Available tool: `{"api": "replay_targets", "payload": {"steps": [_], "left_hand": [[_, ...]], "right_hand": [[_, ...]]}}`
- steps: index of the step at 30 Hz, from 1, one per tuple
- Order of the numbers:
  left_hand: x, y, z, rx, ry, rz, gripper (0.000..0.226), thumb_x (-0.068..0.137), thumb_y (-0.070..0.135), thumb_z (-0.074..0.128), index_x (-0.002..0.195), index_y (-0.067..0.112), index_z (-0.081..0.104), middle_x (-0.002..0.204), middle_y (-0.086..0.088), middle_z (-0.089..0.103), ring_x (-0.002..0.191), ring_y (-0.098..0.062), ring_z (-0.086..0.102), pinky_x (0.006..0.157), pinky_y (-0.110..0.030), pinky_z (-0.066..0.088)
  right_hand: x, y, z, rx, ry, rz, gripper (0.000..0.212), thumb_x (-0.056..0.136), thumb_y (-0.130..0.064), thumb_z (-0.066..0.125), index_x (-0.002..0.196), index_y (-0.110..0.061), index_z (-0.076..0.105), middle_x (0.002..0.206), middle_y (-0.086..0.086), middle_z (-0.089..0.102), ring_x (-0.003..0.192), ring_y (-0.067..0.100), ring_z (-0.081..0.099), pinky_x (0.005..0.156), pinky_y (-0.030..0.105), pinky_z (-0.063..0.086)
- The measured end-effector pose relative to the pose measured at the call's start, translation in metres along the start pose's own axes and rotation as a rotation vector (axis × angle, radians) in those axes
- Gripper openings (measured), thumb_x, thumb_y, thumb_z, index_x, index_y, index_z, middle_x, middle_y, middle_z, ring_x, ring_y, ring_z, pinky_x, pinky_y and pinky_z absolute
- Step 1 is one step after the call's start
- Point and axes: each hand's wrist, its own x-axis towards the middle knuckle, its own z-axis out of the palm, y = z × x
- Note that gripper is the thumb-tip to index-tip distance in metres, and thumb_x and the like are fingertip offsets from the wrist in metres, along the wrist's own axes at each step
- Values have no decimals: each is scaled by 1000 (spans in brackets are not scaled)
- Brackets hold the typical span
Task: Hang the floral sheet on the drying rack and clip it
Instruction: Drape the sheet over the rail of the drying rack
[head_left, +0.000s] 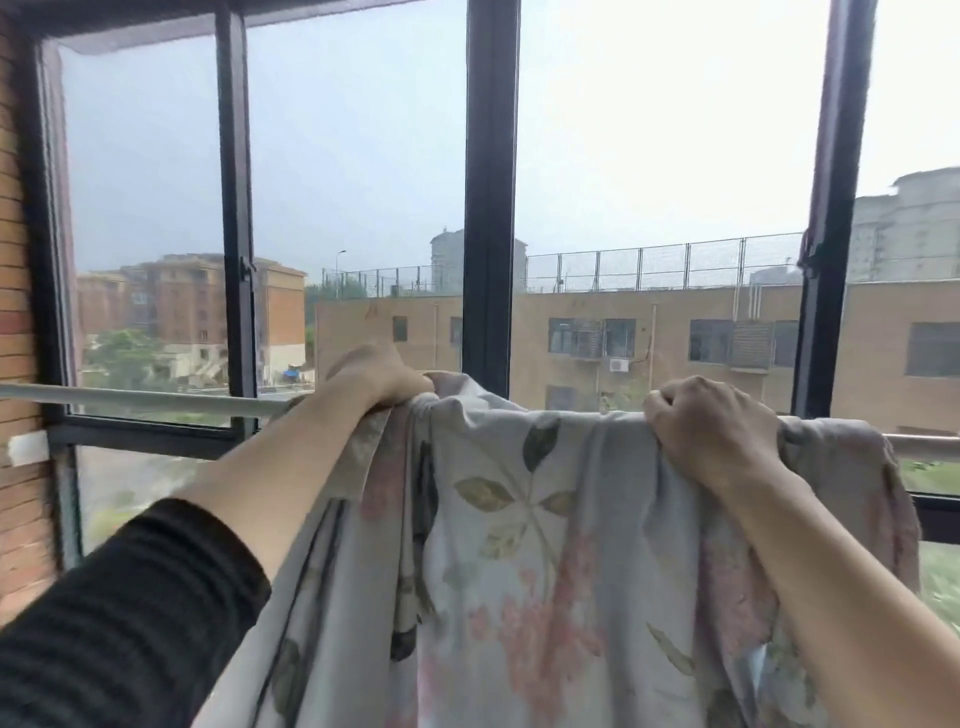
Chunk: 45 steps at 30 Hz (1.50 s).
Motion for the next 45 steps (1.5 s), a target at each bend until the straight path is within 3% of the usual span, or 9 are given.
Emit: {"api": "replay_targets", "payload": {"steps": [2,4,6,8,14,19,23,30,45], "left_hand": [[1,-1,5,-5,-11,34,64,69,57,64,118,16,55,116,-2,58,99,-23,55,80,-33,47],[3,-4,3,-34,1,93,45,74,57,60,96,19,61,97,1,61,85,-18,57,68,-28,44],[3,-10,1,-45,22,110,36,81,52,56,67,19,55,69,3,55,64,-15,51,56,-26,37],[1,-15,2,-63,63,127,39,85,45,54,57,18,48,58,3,47,57,-16,45,52,-25,34],[-8,-18,4,-153,257,180,21,85,37,57,75,21,64,82,4,63,81,-19,57,68,-27,39],[-10,-31,7,-219,355,221,19,85,35,59,70,23,60,76,5,62,74,-17,55,62,-24,34],[-19,-41,6,-418,474,294,14,81,33,68,78,20,66,75,7,62,70,-12,55,63,-23,39],[-50,-70,12,-544,541,335,64,66,51,77,114,17,51,111,3,55,87,-8,58,78,-22,45],[-55,-78,25,-477,457,92,82,55,72,66,114,15,58,109,4,61,93,-10,53,77,-22,39]], "right_hand": [[1,-1,0,9,-14,11,34,90,-32,38,64,-19,55,86,8,66,77,25,53,62,31,31],[-1,-7,-2,74,-29,-1,38,93,-38,37,64,-18,52,83,7,66,81,28,59,63,32,33],[-7,-21,-4,151,-2,-64,33,94,-41,42,75,-20,59,88,5,68,86,28,61,66,31,35],[-14,-45,-4,240,14,-156,24,93,-38,50,95,-21,67,99,2,70,94,24,63,71,29,38],[-31,-123,22,400,-87,-361,35,91,-46,51,119,-28,62,117,-6,67,106,13,61,84,27,44],[-37,-141,45,120,41,-438,42,90,-62,41,73,-27,57,78,-6,69,80,17,64,61,30,36],[-34,-138,50,77,77,-443,45,90,-64,38,78,-27,59,80,-8,69,81,15,65,61,30,37],[-30,-132,54,107,105,-466,42,91,-61,41,77,-26,58,76,-6,68,76,19,64,60,29,32],[-24,-128,61,120,126,-473,41,91,-61,40,87,-27,63,81,-5,69,81,21,63,62,30,24]]}}
